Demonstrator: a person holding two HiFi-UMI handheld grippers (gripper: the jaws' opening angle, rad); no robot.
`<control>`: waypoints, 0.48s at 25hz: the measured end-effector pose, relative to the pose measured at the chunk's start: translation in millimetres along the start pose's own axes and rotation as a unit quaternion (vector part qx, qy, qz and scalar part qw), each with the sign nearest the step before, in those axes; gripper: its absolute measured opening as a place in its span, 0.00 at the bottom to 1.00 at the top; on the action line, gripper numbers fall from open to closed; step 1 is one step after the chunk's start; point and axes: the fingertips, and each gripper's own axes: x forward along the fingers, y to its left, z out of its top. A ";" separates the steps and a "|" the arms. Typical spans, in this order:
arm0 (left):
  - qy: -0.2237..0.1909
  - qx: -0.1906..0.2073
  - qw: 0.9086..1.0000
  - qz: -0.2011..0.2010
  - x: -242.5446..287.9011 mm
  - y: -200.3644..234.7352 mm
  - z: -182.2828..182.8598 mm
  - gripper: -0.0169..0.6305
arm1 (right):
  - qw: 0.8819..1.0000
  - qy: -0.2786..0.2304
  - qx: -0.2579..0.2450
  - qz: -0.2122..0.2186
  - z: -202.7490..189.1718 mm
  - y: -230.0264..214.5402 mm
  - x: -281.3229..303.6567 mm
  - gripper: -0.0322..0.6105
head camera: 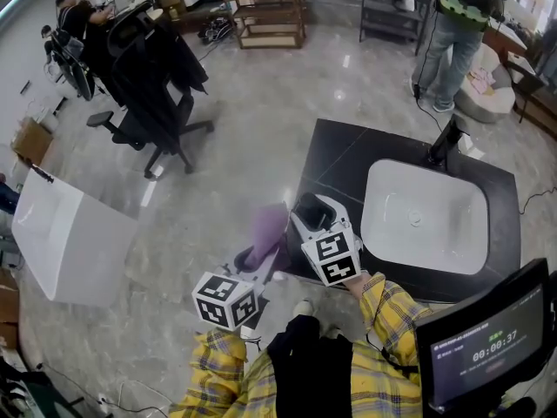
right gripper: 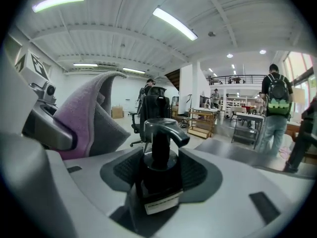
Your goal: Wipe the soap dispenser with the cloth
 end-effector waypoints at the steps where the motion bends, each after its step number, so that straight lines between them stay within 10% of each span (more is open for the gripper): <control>1: 0.001 -0.001 1.000 0.000 0.4 -0.4 -0.7 0.16 | 1.000 0.002 0.006 -0.011 -0.2 -0.9 -0.3 0.38; 6: -0.002 -0.002 1.000 -0.004 2.2 -3.6 0.8 0.16 | 0.998 0.003 0.046 -0.052 -2.0 -3.4 -2.4 0.38; 12: -0.001 -0.003 1.000 -0.002 1.1 0.8 0.1 0.16 | 1.000 -0.005 0.000 0.031 -1.6 1.7 -0.7 0.38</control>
